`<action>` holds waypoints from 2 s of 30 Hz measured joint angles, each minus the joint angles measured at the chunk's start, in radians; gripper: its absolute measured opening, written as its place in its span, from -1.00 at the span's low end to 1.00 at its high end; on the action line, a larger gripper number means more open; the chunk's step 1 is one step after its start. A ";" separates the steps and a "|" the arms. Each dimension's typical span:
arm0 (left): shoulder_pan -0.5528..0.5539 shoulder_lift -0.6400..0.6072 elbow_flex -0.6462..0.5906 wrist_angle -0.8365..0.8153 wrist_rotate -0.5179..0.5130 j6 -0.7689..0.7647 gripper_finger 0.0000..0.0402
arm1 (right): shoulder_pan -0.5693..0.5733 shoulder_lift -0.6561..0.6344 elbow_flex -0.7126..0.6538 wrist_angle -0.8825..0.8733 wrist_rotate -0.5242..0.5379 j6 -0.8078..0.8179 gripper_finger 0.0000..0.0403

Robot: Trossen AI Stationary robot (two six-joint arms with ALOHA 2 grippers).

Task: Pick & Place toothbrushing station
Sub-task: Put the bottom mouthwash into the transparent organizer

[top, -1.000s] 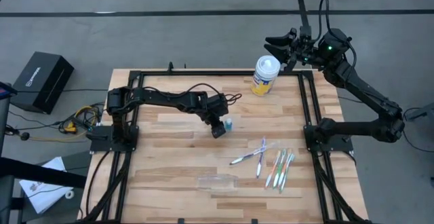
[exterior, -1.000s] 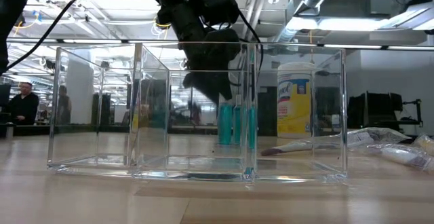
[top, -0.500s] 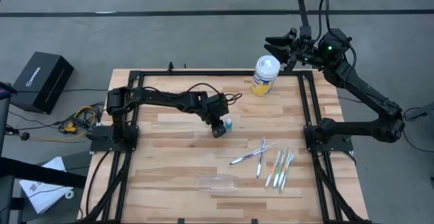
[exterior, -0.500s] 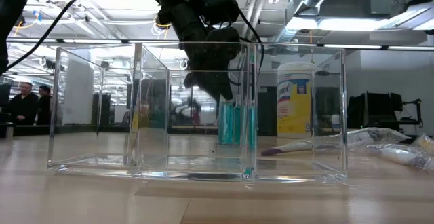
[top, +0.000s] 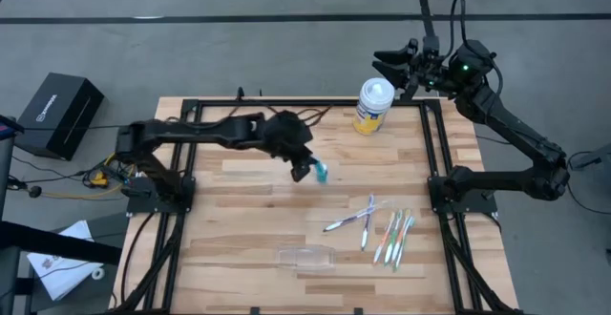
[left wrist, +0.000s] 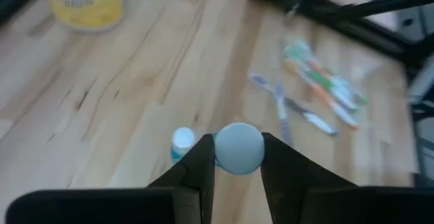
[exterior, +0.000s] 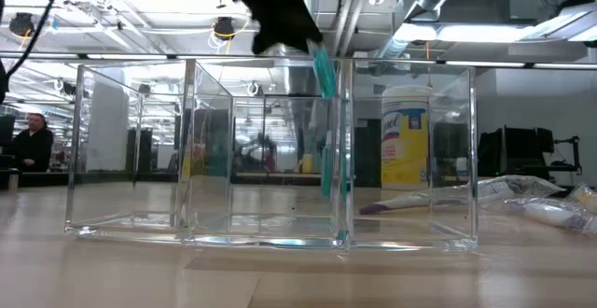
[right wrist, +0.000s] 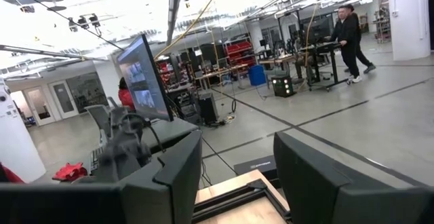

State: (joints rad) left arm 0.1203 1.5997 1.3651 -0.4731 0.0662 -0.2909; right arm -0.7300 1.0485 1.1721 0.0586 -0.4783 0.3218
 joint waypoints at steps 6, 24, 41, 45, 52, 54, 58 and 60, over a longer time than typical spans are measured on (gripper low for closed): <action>-0.113 -0.088 0.000 -0.005 0.002 -0.003 -0.59 | 0.000 -0.002 0.025 0.002 -0.041 0.000 -0.13; -0.423 0.047 -0.001 -0.003 0.060 0.076 -0.59 | 0.076 0.018 0.054 -0.002 -0.042 0.036 -0.13; -0.515 0.140 -0.104 0.009 0.035 0.125 -0.59 | 0.231 0.054 0.054 -0.010 0.044 0.034 -0.13; -0.515 0.140 -0.143 0.056 0.035 0.127 -0.59 | 0.258 0.053 0.054 -0.013 0.088 0.011 -0.13; -0.515 0.140 -0.196 0.095 0.035 0.121 -0.59 | 0.266 0.053 0.054 -0.014 0.095 0.008 -0.13; -0.515 0.140 -0.211 0.115 0.035 0.119 -0.59 | 0.266 0.053 0.054 -0.014 0.095 0.008 -0.13; -0.518 0.139 -0.236 0.154 0.026 0.113 -0.59 | 0.266 0.053 0.054 -0.014 0.095 0.008 -0.13; -0.518 0.139 -0.239 0.161 0.019 0.108 -0.59 | 0.266 0.053 0.054 -0.014 0.095 0.008 -0.13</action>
State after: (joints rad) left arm -0.3977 1.7382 1.1257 -0.3125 0.0849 -0.1829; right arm -0.4641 1.1015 1.2259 0.0448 -0.3828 0.3302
